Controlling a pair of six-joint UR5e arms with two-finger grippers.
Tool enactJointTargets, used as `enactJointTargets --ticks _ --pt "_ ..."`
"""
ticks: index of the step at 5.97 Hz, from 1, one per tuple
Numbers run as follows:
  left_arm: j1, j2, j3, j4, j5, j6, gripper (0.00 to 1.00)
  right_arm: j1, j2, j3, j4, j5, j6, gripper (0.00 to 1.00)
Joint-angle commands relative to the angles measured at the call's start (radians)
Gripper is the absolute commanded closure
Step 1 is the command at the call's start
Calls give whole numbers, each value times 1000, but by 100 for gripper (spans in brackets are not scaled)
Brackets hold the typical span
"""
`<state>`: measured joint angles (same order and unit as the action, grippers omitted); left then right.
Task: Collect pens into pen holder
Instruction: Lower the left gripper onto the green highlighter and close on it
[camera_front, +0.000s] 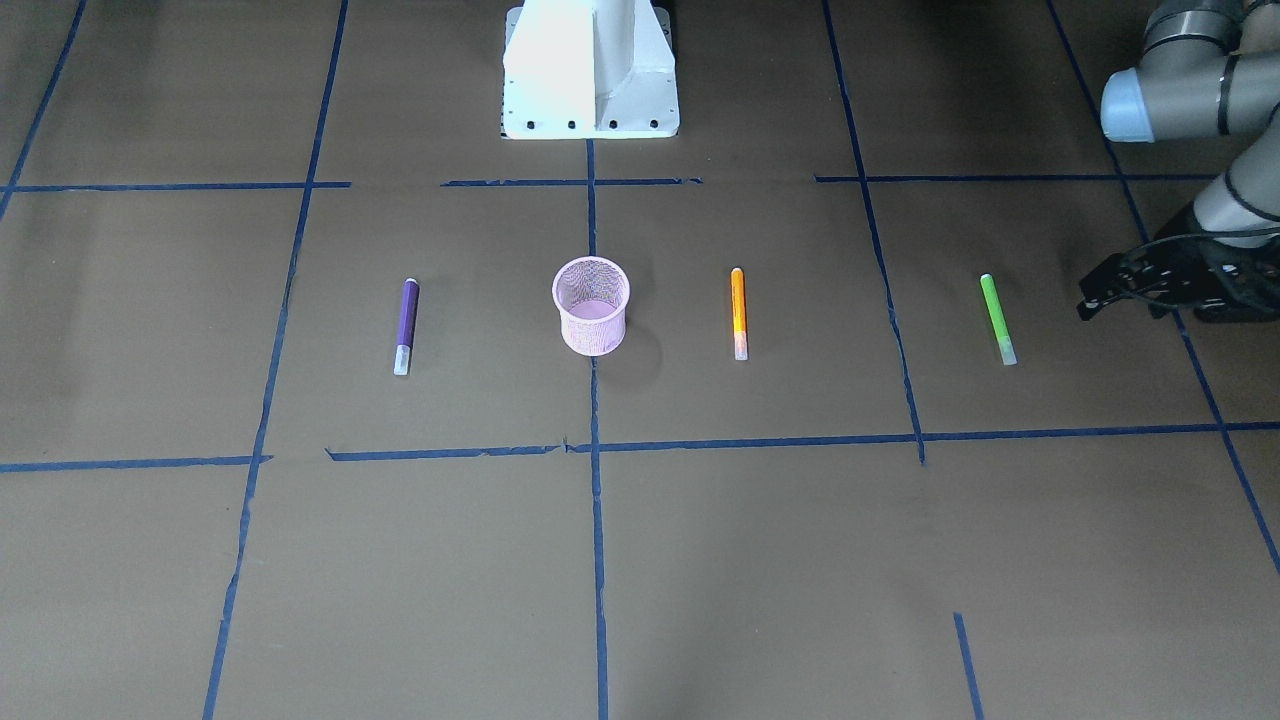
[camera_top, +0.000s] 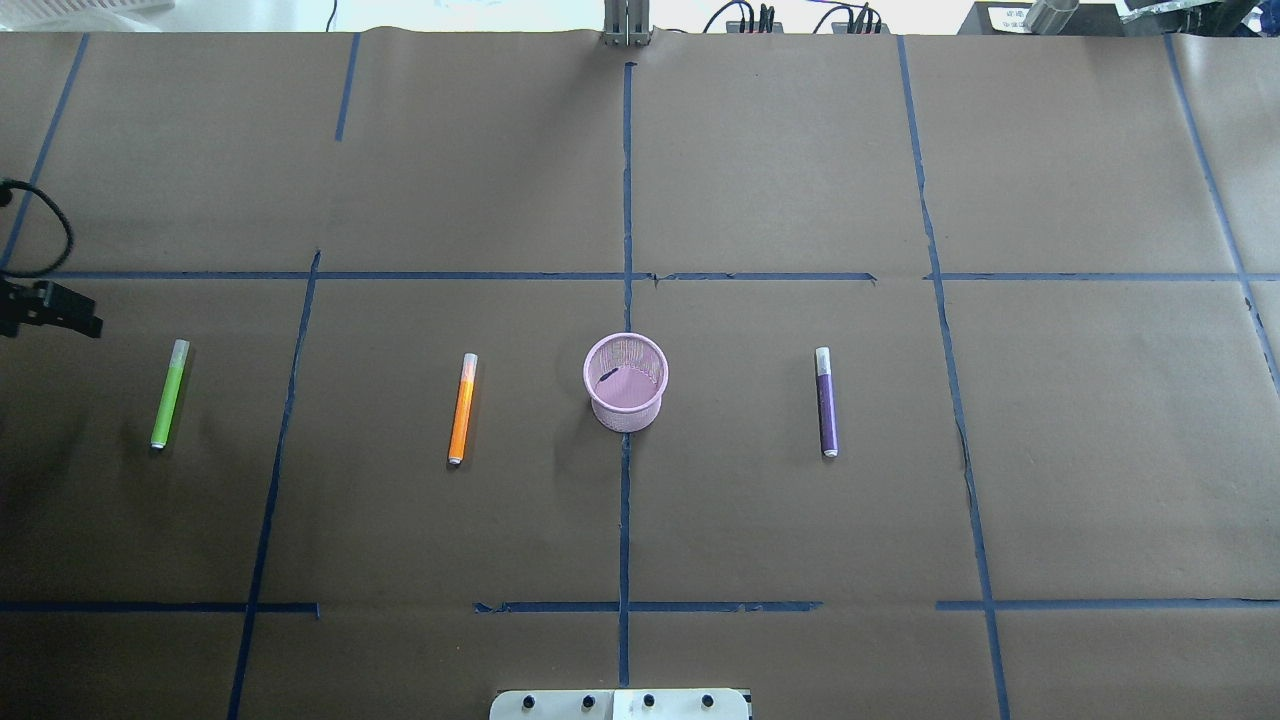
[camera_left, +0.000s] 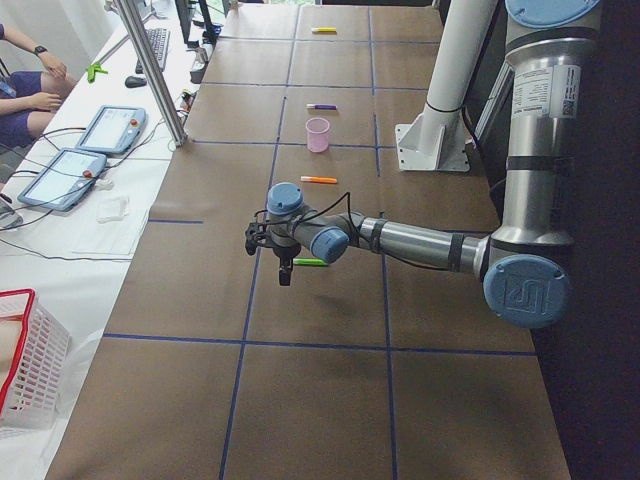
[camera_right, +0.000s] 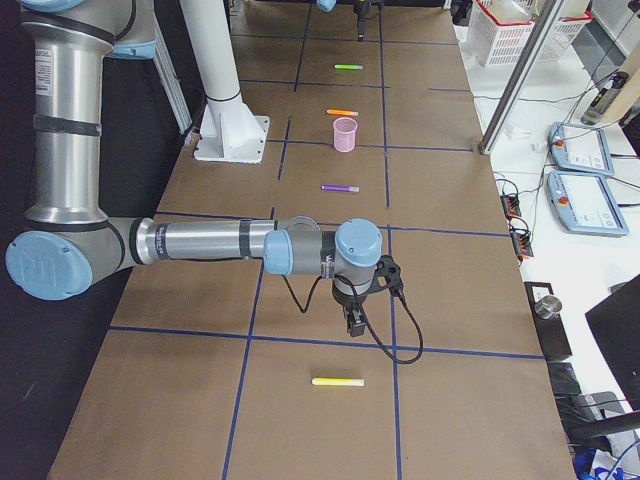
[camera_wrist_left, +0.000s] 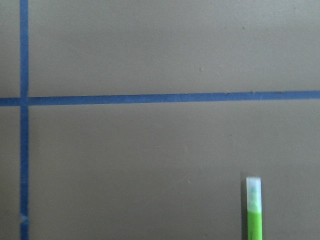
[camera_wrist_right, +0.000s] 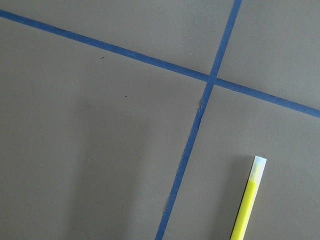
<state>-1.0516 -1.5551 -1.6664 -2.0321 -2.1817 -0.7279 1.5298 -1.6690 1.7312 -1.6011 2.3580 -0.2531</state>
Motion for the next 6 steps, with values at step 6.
enactJointTargets --ticks 6 --pt "211 -77 68 -43 65 -119 27 1 0 -12 1 0 -2 0"
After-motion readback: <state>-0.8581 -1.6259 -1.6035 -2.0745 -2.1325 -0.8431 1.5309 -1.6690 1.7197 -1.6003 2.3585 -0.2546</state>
